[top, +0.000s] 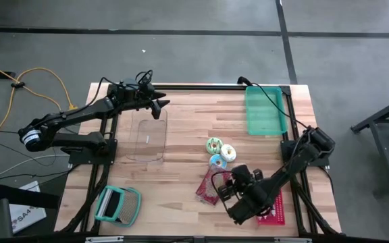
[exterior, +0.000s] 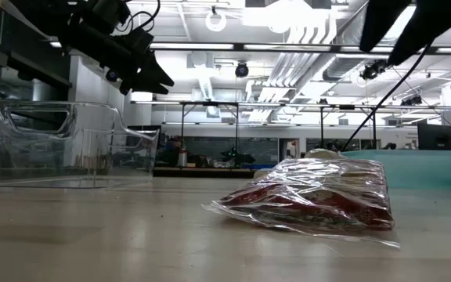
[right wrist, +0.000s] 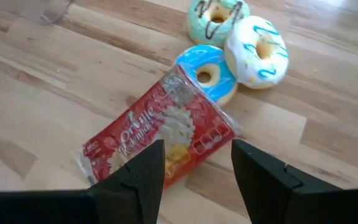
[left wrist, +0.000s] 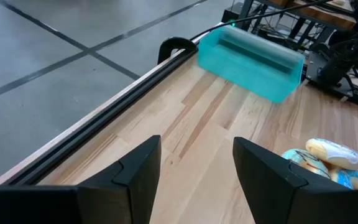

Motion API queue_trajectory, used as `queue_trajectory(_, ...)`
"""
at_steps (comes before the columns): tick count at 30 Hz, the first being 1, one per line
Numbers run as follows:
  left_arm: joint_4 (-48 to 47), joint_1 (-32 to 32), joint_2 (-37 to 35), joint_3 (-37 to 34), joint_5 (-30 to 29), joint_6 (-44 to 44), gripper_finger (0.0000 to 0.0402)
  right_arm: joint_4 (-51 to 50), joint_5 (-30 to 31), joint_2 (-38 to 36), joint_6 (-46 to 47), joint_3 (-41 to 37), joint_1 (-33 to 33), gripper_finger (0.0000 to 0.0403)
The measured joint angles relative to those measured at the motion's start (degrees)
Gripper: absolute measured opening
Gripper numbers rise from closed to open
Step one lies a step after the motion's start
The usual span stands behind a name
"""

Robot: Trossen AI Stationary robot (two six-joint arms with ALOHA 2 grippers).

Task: Pick & Place Food Item
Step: Put the red popcorn bag into the green bin

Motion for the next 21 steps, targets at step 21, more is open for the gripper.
queue_trajectory(21,0.0,0.0,0.0,0.0,0.0,0.0,0.0195,26.9,-2.0,-19.2,3.4,-31.5,2.0,0.0174)
